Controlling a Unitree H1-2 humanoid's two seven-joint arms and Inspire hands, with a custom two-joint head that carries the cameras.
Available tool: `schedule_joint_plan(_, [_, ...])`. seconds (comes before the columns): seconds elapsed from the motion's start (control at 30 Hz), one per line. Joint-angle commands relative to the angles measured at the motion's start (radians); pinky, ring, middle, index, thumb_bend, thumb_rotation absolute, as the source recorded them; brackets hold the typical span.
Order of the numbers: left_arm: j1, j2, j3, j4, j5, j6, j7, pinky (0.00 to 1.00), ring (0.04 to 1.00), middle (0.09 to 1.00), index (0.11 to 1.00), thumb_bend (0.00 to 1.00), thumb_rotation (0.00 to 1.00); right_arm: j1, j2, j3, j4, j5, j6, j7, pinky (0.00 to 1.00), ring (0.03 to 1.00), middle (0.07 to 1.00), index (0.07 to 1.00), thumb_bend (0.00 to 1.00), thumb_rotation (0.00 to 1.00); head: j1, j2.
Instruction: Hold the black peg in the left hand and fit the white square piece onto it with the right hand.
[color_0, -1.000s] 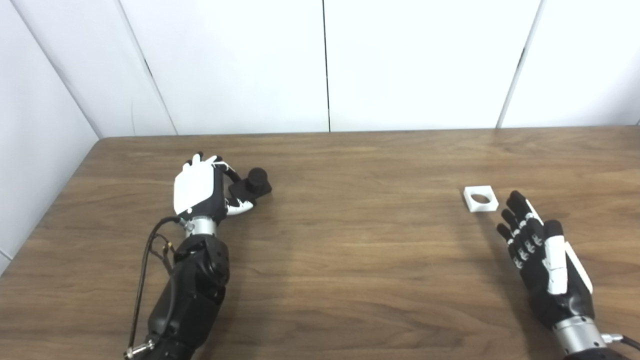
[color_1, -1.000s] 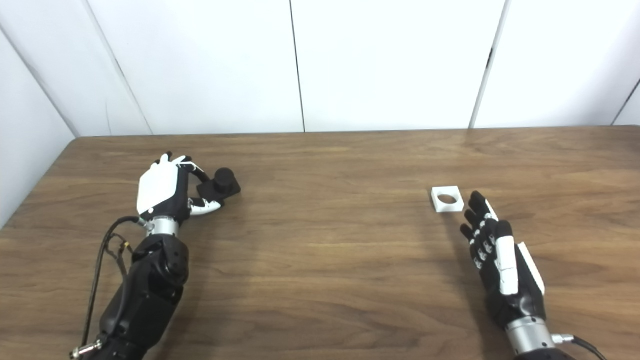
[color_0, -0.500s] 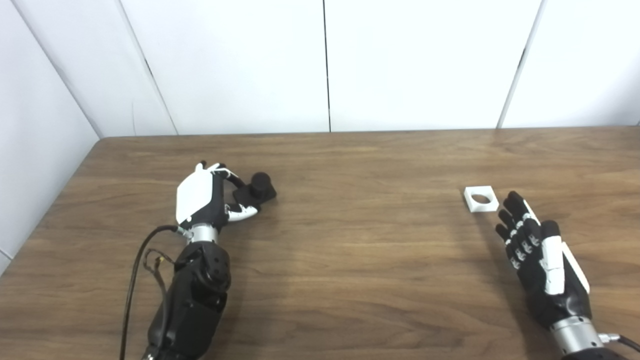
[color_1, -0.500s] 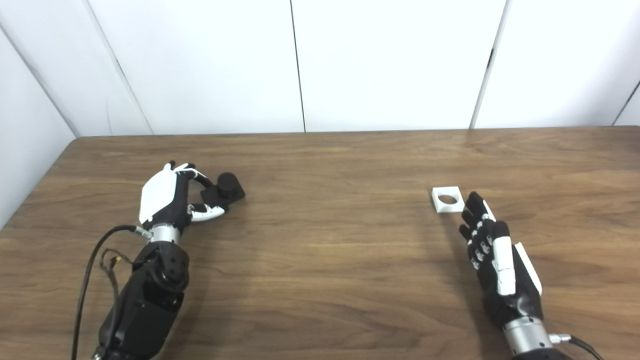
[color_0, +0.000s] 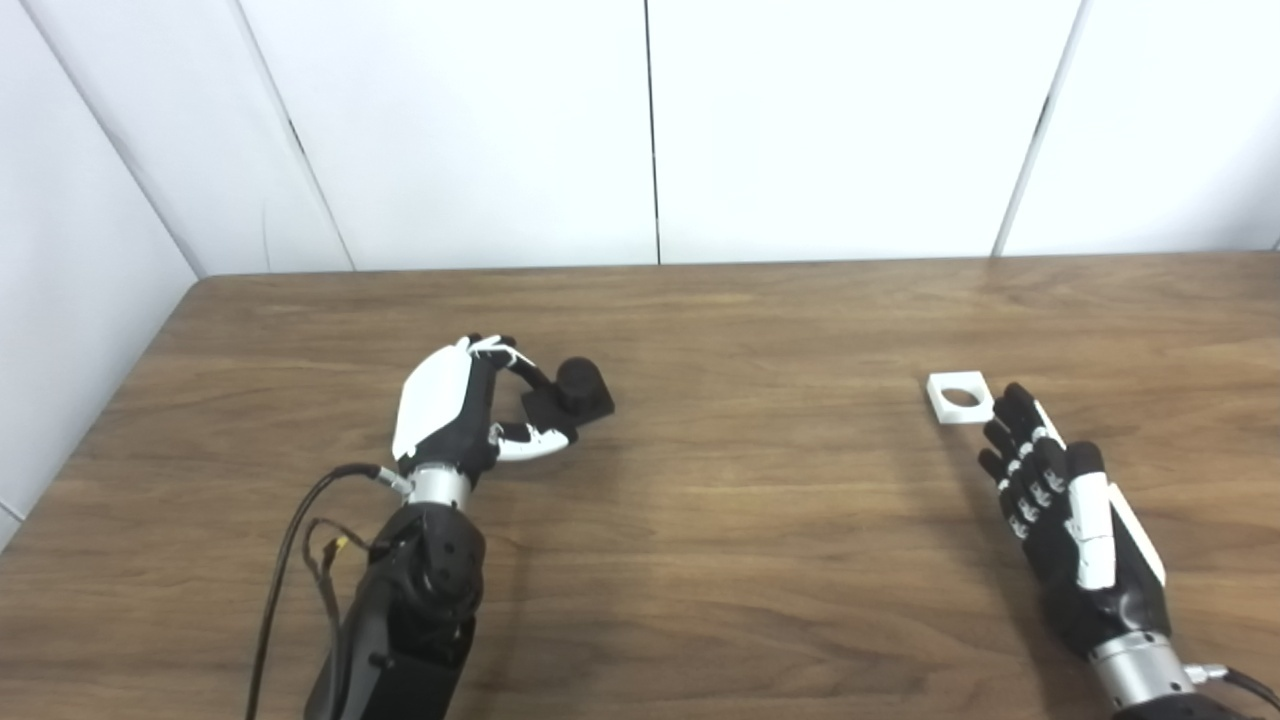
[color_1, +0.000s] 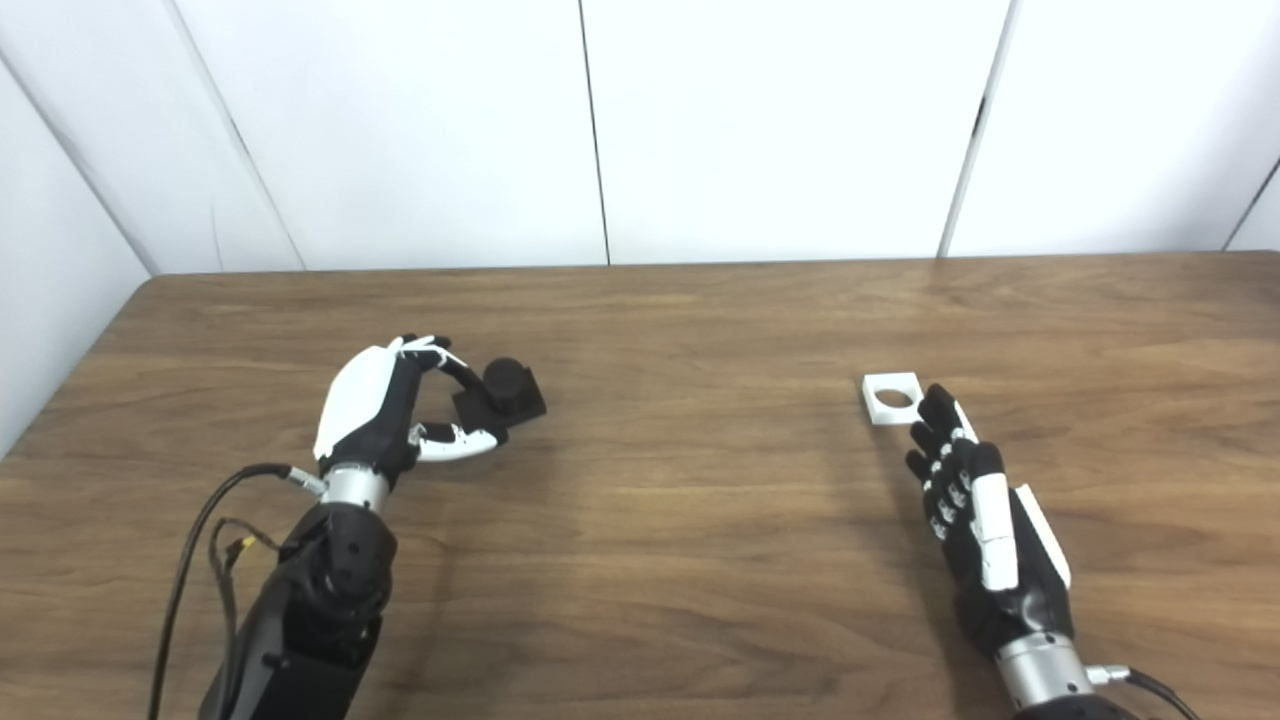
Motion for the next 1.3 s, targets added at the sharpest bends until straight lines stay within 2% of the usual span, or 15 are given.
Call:
schedule_joint_plan(0.0, [-0.006,0.002,-0.012,-0.074,0.036,-0.004,-0.013,0.85,0.964,0.873,0.488,0.51,0.07,-0.027,0.009,-0.001,-0.02,0.001,-0.027,0.0,1.0,1.0,1.0,0.995,0.68,1.0,-0.002,0.002])
schedule_joint_plan(0.33, [0.088,-0.01,-0.09,-0.179,0.115,-0.02,-0.066,0.86,0.951,0.866,0.489,0.51,0.07,-0.016,0.015,-0.004,-0.048,0.002,-0.011,-0.009,1.0,1.0,1.0,0.994,0.66,1.0,-0.02,0.014])
schedule_joint_plan(0.53, [0.128,-0.025,-0.109,-0.207,0.133,-0.045,-0.065,0.83,0.941,0.861,0.489,0.51,0.08,-0.011,0.013,-0.003,-0.059,0.003,-0.005,-0.009,1.0,1.0,1.0,0.998,0.67,1.0,-0.028,0.024])
schedule_joint_plan(0.83, [0.192,-0.058,-0.149,-0.241,0.13,-0.064,-0.081,0.84,0.953,0.873,0.489,0.51,0.08,-0.012,0.016,-0.003,-0.068,0.001,0.007,-0.017,1.0,1.0,1.0,0.997,0.66,1.0,-0.039,0.033])
schedule_joint_plan(1.17, [0.247,-0.104,-0.203,-0.265,0.185,-0.083,-0.073,0.81,0.938,0.858,0.488,0.5,0.08,-0.01,0.018,0.003,-0.082,-0.006,0.022,-0.025,1.0,1.0,1.0,0.998,0.66,1.0,-0.043,0.047])
schedule_joint_plan(1.27, [0.262,-0.112,-0.213,-0.284,0.182,-0.078,-0.107,0.83,0.954,0.87,0.49,0.5,0.08,-0.009,0.022,0.004,-0.088,-0.006,0.028,-0.028,1.0,1.0,1.0,1.0,0.65,1.0,-0.048,0.052])
